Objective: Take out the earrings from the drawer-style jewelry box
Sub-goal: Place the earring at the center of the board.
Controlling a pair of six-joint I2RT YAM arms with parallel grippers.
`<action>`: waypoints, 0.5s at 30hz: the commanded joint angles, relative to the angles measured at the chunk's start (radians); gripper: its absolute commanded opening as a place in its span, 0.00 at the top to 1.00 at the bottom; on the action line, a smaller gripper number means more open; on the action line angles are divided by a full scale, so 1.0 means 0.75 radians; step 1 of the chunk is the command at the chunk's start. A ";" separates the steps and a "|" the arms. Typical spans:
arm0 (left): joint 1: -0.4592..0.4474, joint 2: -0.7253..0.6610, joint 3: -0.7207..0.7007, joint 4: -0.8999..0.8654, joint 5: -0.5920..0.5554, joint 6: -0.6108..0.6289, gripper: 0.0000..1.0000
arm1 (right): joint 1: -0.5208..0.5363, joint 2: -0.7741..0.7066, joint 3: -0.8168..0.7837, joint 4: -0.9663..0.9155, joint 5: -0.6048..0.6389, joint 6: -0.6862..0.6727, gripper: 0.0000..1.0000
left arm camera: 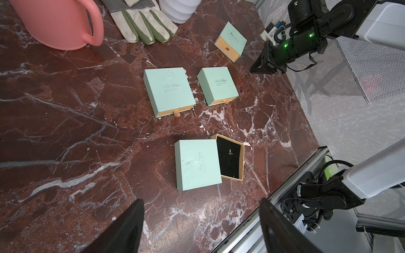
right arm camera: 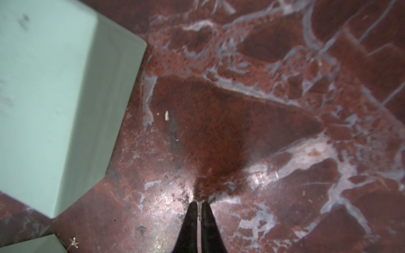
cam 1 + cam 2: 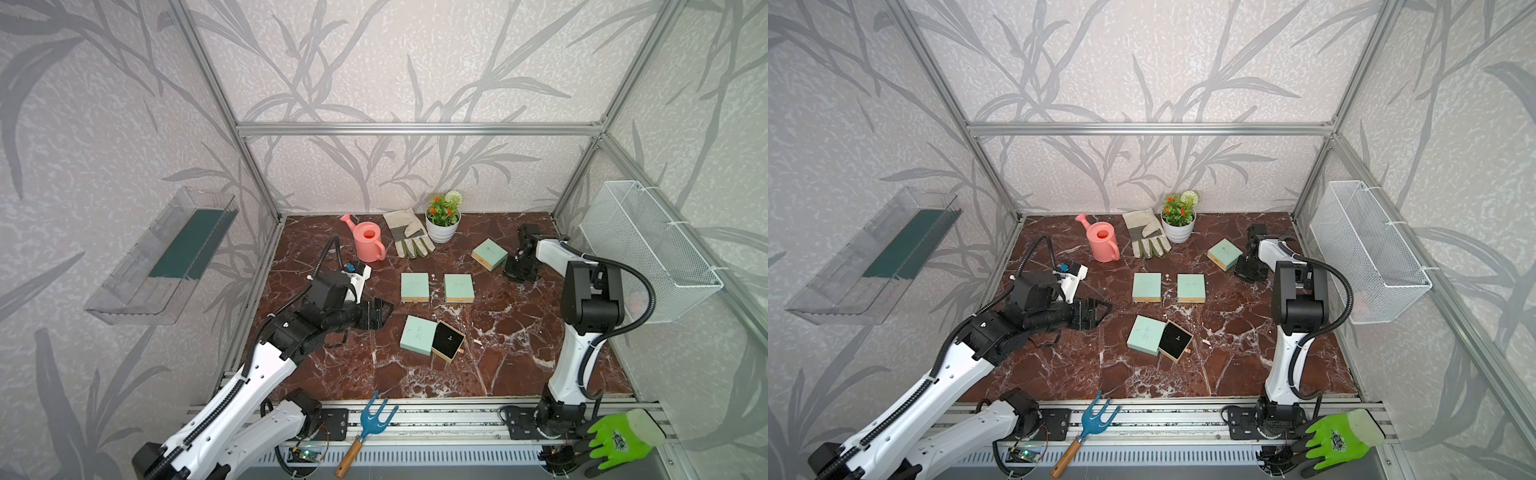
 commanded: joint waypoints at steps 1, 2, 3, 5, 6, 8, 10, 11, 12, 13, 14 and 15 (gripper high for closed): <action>0.011 0.000 -0.012 0.007 0.023 0.018 0.18 | 0.001 0.013 0.028 -0.024 0.000 -0.019 0.87; 0.012 0.001 -0.012 0.008 0.026 0.017 0.19 | 0.000 0.015 0.029 -0.026 -0.003 -0.018 0.86; 0.013 0.001 -0.011 0.009 0.026 0.017 0.18 | 0.000 0.015 0.030 -0.029 -0.006 -0.018 0.86; 0.015 -0.002 -0.011 0.010 0.028 0.017 0.18 | 0.000 0.013 0.031 -0.029 -0.008 -0.017 0.86; 0.017 -0.001 -0.012 0.010 0.028 0.017 0.19 | 0.000 0.011 0.029 -0.025 -0.008 -0.017 0.85; 0.018 -0.001 -0.011 0.009 0.030 0.017 0.18 | 0.000 0.009 0.032 -0.031 -0.007 -0.017 0.84; 0.019 -0.001 -0.012 0.009 0.030 0.017 0.18 | 0.000 -0.001 0.033 -0.037 -0.008 -0.015 0.84; 0.020 -0.001 -0.011 0.010 0.031 0.017 0.18 | 0.000 -0.011 0.031 -0.037 -0.006 -0.012 0.84; 0.020 -0.001 -0.012 0.010 0.031 0.018 0.18 | 0.001 -0.026 0.029 -0.034 -0.006 -0.009 0.83; 0.023 -0.001 -0.012 0.009 0.034 0.018 0.18 | 0.000 -0.044 0.025 -0.032 -0.004 -0.007 0.82; 0.023 0.001 -0.010 0.009 0.038 0.017 0.18 | 0.000 -0.059 0.022 -0.031 -0.002 -0.005 0.80; 0.026 0.003 -0.011 0.011 0.041 0.017 0.18 | 0.002 -0.083 0.018 -0.037 0.005 -0.002 0.75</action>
